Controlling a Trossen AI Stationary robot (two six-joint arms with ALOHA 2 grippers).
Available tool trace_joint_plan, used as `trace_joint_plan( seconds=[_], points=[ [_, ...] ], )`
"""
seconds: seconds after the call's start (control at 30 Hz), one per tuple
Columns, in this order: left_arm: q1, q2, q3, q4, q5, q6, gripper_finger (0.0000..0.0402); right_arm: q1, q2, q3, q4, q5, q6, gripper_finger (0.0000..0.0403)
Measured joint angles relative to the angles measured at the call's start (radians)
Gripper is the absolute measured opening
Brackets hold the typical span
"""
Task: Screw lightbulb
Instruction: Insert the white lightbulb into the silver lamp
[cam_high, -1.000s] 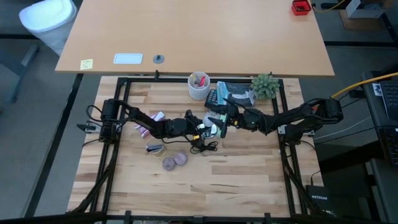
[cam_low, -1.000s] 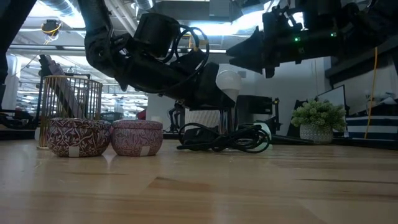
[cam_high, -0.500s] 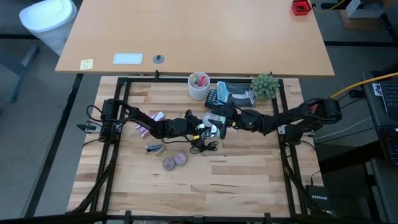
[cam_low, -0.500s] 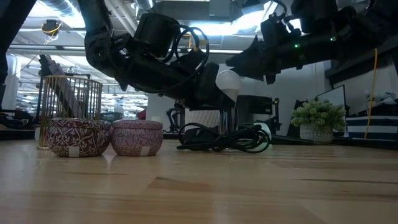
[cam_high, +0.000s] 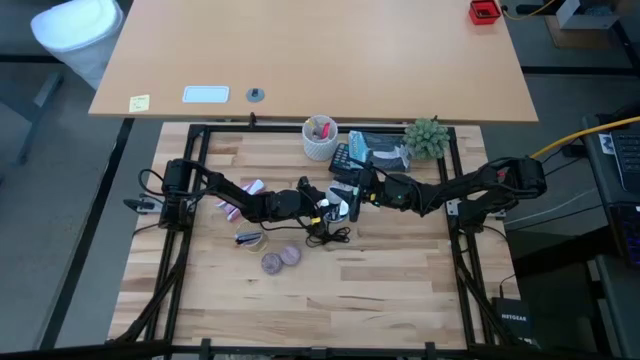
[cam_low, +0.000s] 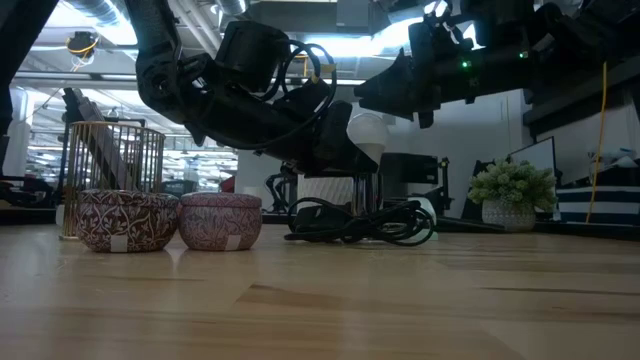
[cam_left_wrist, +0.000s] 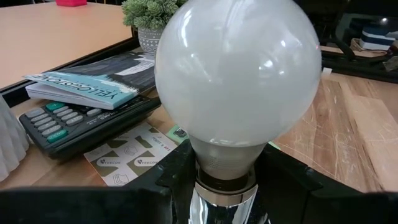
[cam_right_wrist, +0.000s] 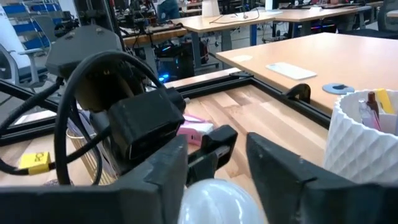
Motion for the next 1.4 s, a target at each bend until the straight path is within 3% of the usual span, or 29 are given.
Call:
trace_joint_plan(
  seconds=[0.27,0.47,0.8,1.4],
  points=[
    [0.0,0.0,0.0,0.0,0.0,0.0,0.0141,0.0,0.004,0.001,-0.011,0.0,0.0,0.0065],
    [0.0,0.0,0.0,-0.001,0.0,0.0,0.0141,0.0,0.046,0.002,0.001,-0.039,0.001,0.0009],
    [0.0,-0.001,-0.001,-0.002,-0.003,-0.006,0.0141,0.0,0.076,0.004,0.018,-0.053,0.002,0.0027],
    [0.001,-0.001,-0.001,-0.001,0.0,-0.023,0.0141,0.0,0.079,0.003,0.002,-0.056,0.003,0.0013]
  ],
)
